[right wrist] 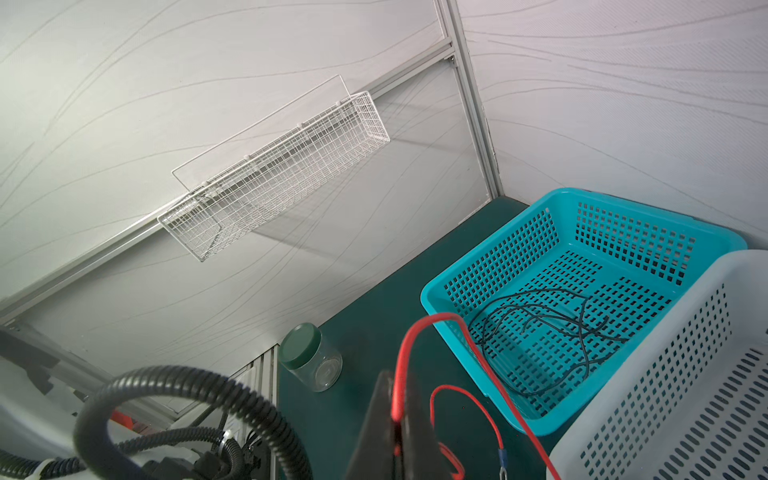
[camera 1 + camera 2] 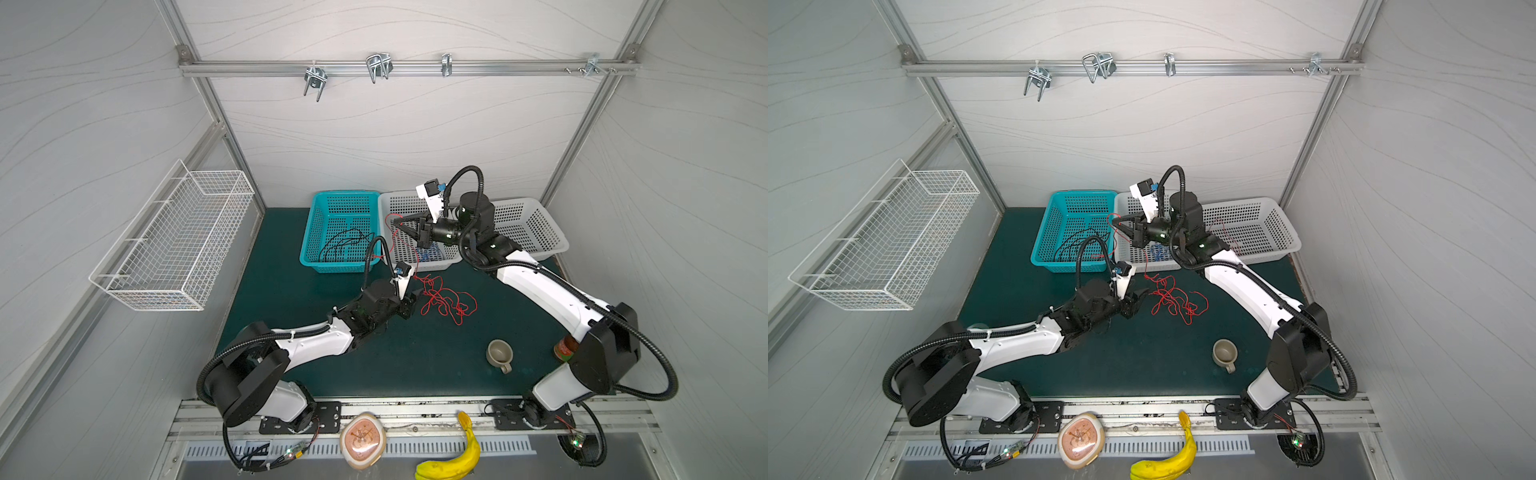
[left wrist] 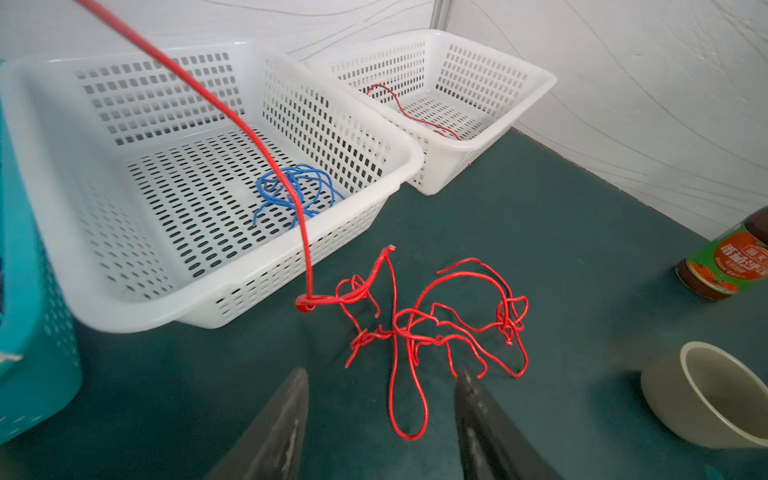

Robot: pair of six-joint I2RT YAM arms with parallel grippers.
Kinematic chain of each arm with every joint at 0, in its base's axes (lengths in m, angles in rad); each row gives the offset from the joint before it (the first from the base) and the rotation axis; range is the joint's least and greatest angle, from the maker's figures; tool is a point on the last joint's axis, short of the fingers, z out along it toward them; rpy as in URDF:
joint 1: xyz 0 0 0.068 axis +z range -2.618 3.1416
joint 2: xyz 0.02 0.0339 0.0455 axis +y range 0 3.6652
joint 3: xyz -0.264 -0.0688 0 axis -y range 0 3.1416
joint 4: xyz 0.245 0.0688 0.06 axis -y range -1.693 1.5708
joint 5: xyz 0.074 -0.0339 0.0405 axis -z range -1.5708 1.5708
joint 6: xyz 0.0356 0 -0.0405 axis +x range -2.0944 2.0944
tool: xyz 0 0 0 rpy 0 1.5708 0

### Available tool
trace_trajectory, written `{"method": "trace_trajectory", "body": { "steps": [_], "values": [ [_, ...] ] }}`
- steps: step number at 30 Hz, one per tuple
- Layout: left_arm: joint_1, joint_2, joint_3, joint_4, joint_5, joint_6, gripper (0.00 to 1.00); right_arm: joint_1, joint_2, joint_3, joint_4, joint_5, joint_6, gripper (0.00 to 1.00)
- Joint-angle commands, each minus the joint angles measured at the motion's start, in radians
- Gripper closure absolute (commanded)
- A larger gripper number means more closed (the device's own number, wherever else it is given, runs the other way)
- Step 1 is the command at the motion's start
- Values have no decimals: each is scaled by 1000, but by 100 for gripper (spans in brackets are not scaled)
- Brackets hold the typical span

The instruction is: Untangle the cables

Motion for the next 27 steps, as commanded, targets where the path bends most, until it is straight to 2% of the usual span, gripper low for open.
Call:
{"method": "trace_trajectory", "body": {
  "steps": [1, 4, 8, 10, 13, 17, 22, 27],
  "values": [
    [8, -38, -8, 47, -79, 3, 39, 4, -66, 6, 8, 17, -32, 100],
    [13, -32, 3, 26, -91, 17, 38, 5, -83, -14, 7, 30, -39, 100],
    [10, 33, 101, -88, -55, 91, 39, 4, -91, -37, 7, 37, -40, 100],
    [-8, 79, 150, -167, -83, 147, 39, 5, -90, -41, 7, 37, -37, 100],
    [-46, 140, 202, -194, -157, 246, 39, 5, -89, -48, 8, 36, -37, 100],
    [-85, 192, 230, -170, -190, 338, 39, 3, -84, -51, -1, 47, -46, 100],
    [-106, 254, 253, -108, -226, 396, 38, 3, -77, -50, -1, 44, -44, 100],
    [-111, 319, 271, 29, -309, 443, 38, 3, -83, -59, 8, 42, -32, 100]
  ]
}}
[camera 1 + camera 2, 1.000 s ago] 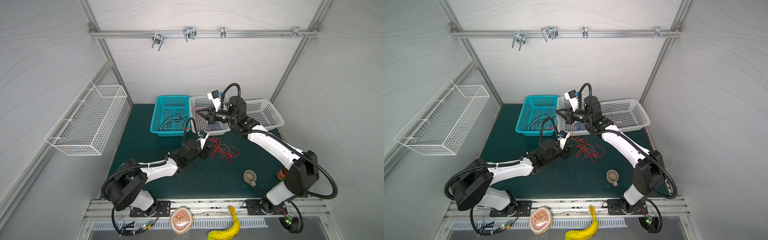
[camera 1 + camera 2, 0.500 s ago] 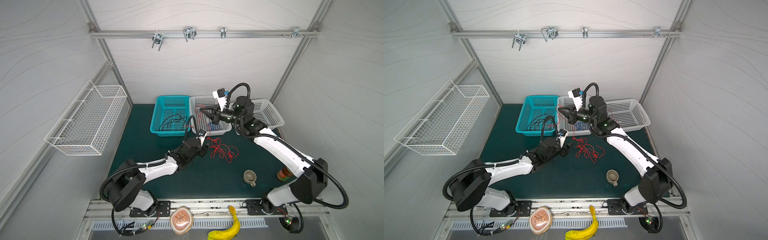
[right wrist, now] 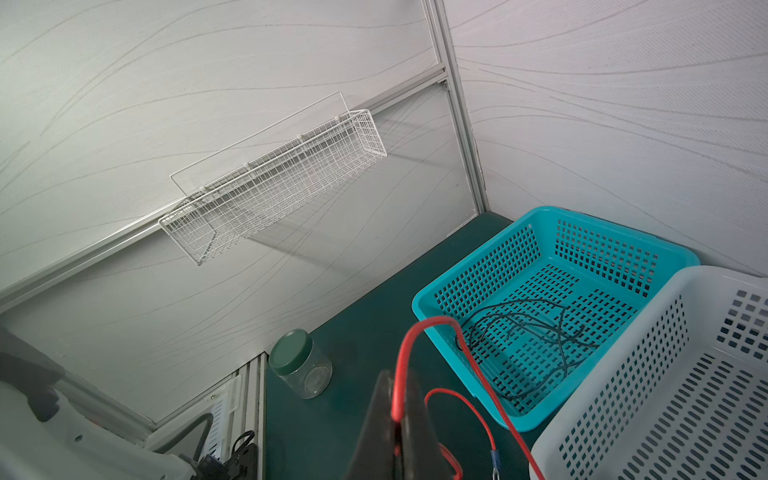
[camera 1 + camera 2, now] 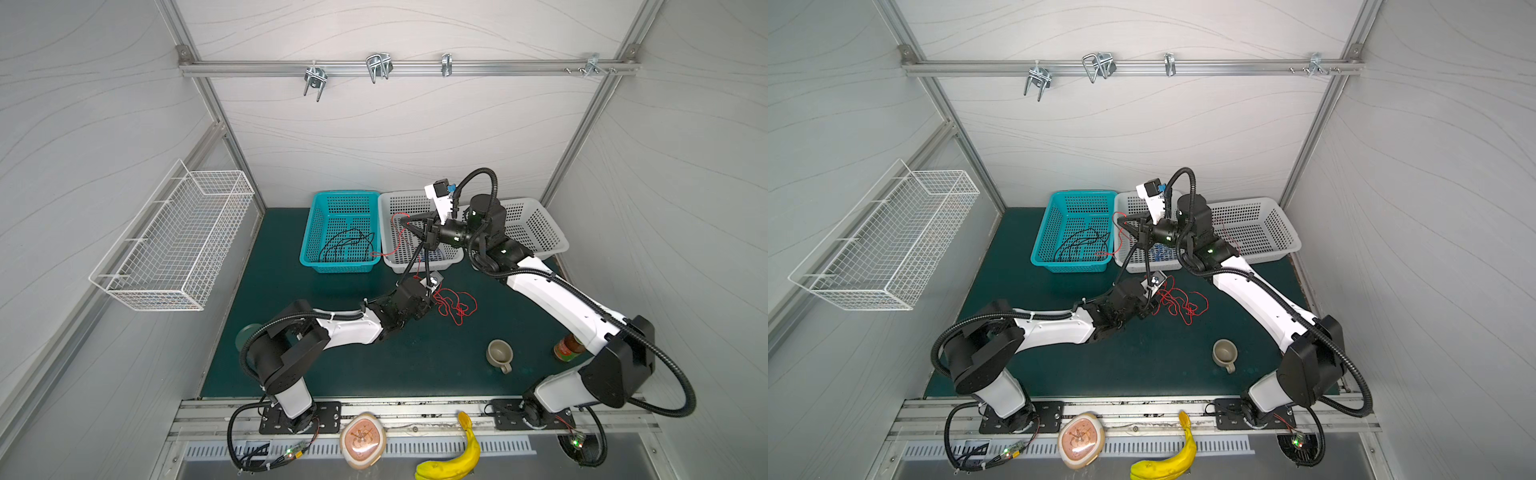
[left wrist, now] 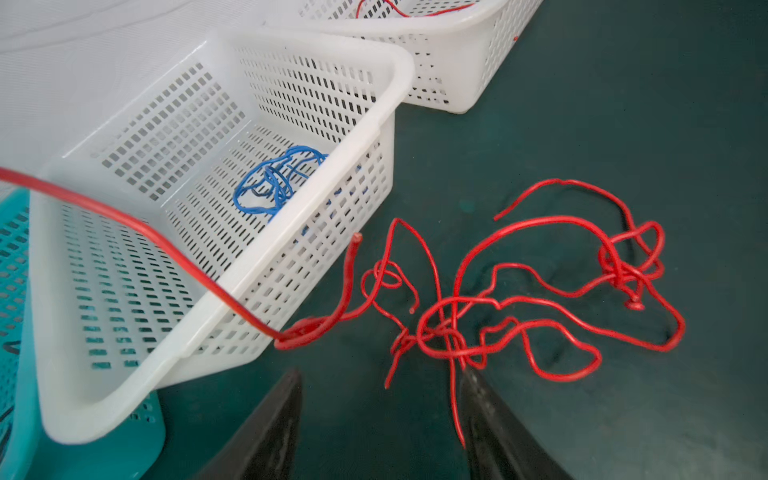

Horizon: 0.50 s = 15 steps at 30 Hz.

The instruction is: Untangle the cables

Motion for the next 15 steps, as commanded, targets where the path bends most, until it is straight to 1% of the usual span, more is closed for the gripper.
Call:
{"method": "trace_trajectory", "body": {
  "steps": [1, 5, 10, 15],
  "values": [
    [-6, 28, 43, 158, -73, 72, 38, 3, -12, -15, 16, -2, -7, 100],
    [-7, 40, 34, 232, -85, 92, 38, 3, -16, -18, 9, 2, -6, 100],
    [-7, 72, 41, 265, -86, 113, 40, 3, -14, -16, 9, 3, 2, 100],
    [-8, 126, 67, 278, -112, 117, 49, 3, -15, -14, 16, 0, 18, 100]
  ]
}}
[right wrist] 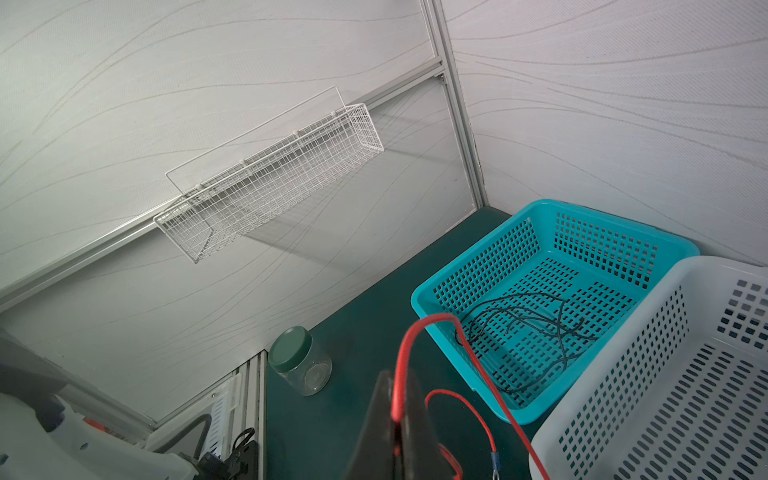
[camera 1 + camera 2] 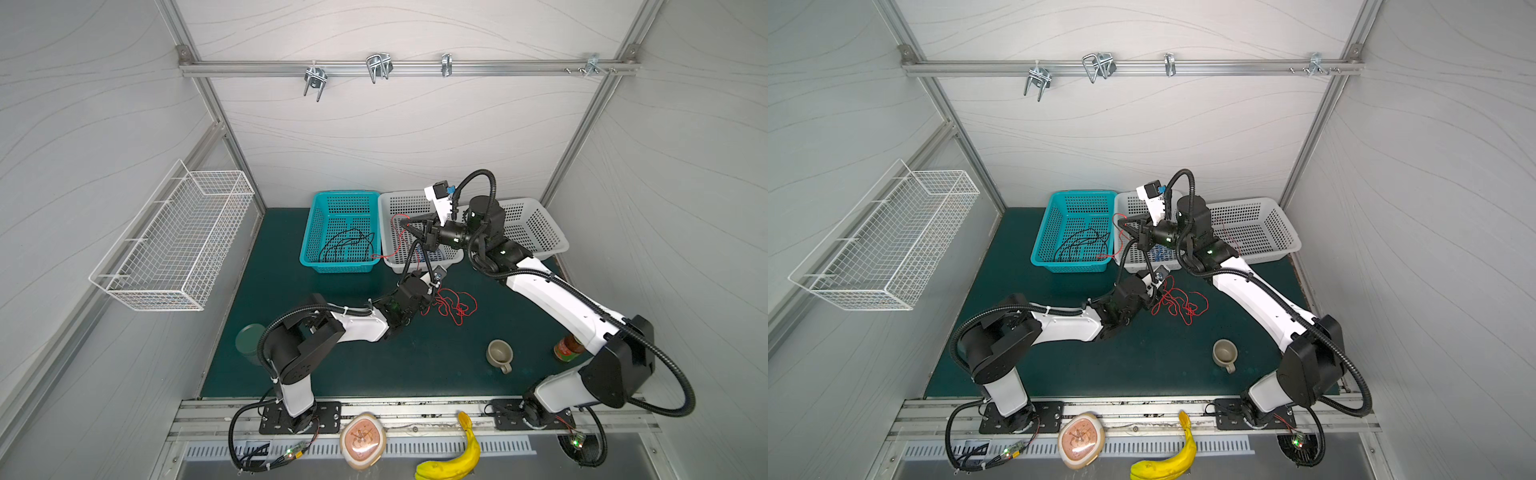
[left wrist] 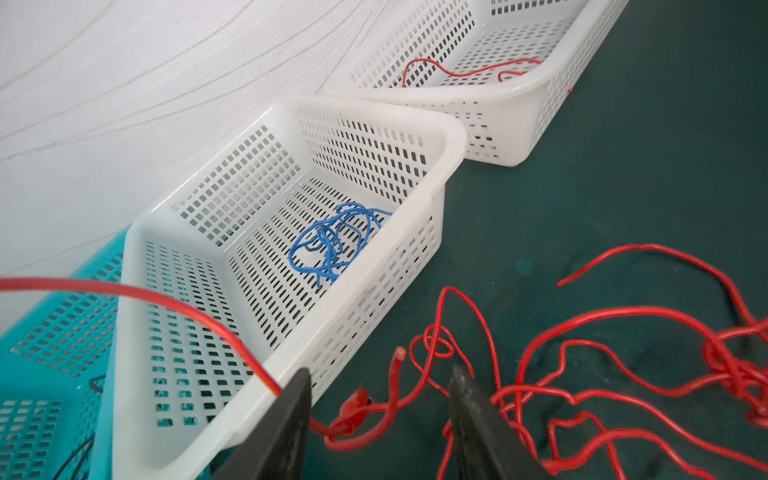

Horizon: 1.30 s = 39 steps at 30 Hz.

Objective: Untangle the cables
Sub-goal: 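Carry the red wire with the right gripper into the farthest white basket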

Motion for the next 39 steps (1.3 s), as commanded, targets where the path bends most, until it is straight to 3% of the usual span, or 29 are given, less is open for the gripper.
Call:
{"method": "trace_trajectory", "body": {
  "steps": [1, 4, 11, 19, 28, 35, 39],
  "values": [
    [-4, 39, 42, 78, -35, 20, 50, 3, -16, -1, 15, -3, 13, 100],
    [-3, 60, 50, 101, -63, 18, 61, 3, -20, -3, 18, -8, 20, 100],
    [-3, 61, 55, 125, -112, -5, 100, 0, -39, -21, 8, 33, 15, 100],
    [-3, 8, -6, 131, -130, -81, 100, -21, -91, -82, -40, 180, -12, 100],
    [1, -73, -75, 116, -88, -201, 100, -65, -264, -228, -119, 386, -63, 100],
    [50, -130, -129, 133, -12, -370, 100, -96, -431, -335, -180, 536, -97, 100],
    [114, -177, -178, 153, 88, -492, 100, -99, -494, -360, -244, 658, -137, 100]
  ]
}}
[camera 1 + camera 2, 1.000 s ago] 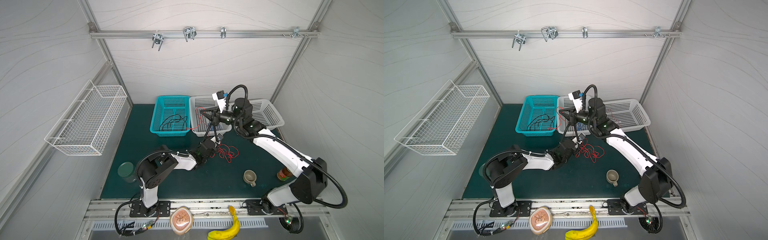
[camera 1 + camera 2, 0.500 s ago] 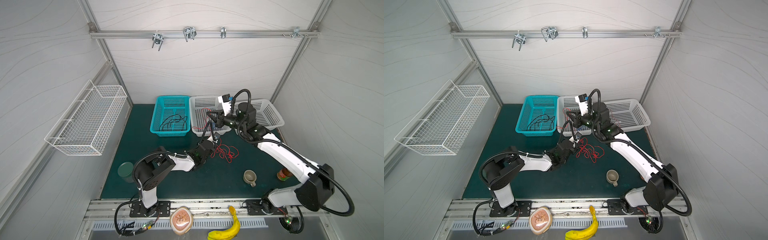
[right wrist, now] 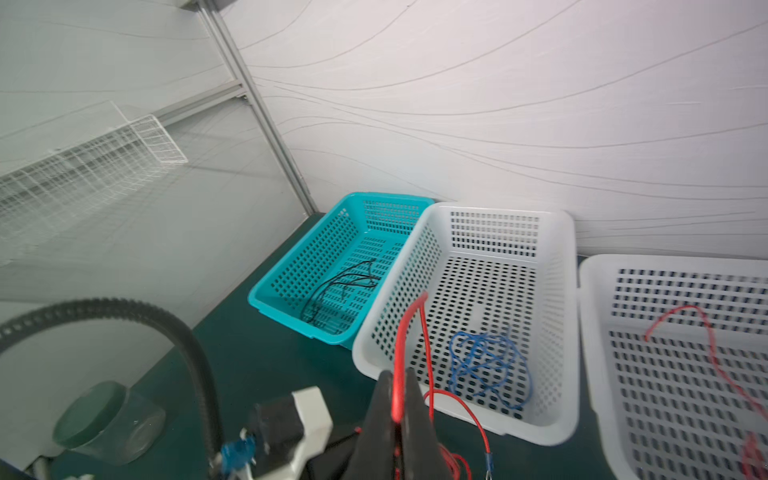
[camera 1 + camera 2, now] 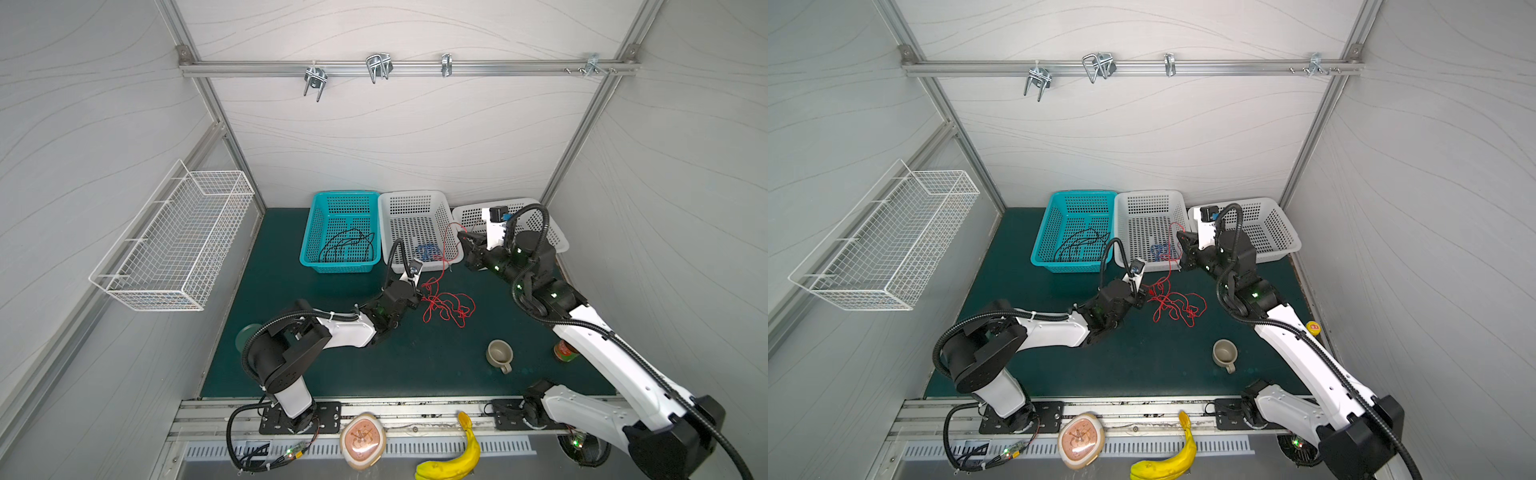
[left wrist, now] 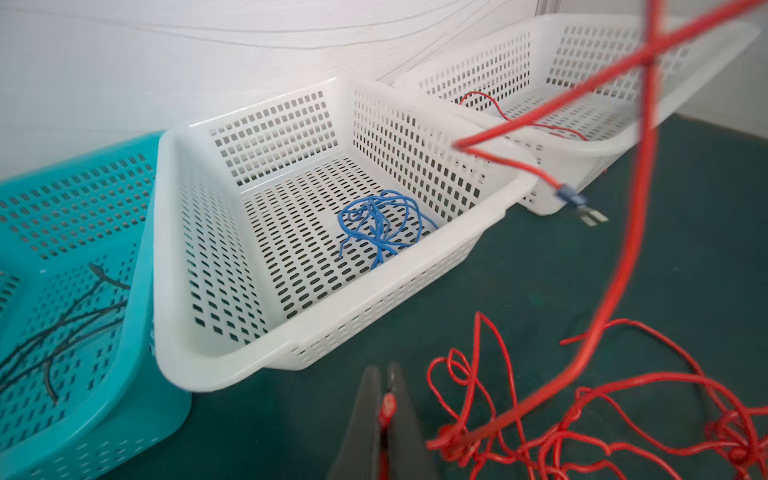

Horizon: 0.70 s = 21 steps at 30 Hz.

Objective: Untangle the cables
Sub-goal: 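Carry the red wire with the right gripper into the farthest white basket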

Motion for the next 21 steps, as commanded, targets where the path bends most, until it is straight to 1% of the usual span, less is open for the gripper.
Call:
{"method": "trace_trajectory", "body": {
  "steps": [1, 4, 7, 11, 18, 21],
  "values": [
    [49, -52, -26, 67, 96, -140, 100, -8, -46, -13, -68, 151, -58, 100],
    [54, -71, -29, 45, 103, -129, 100, -14, -69, -21, -87, 189, -75, 100],
    [53, -74, -7, -10, 123, -120, 100, -25, -71, -12, -79, 173, -81, 100],
    [54, -59, 16, -49, 149, -129, 100, -28, -33, 36, -67, 105, -81, 100],
    [54, -24, 39, -77, 142, -124, 100, -33, 23, 172, -9, -49, -82, 100],
    [53, -14, 45, -96, 146, -122, 100, -38, 40, 220, 32, -65, -100, 100]
  ]
}}
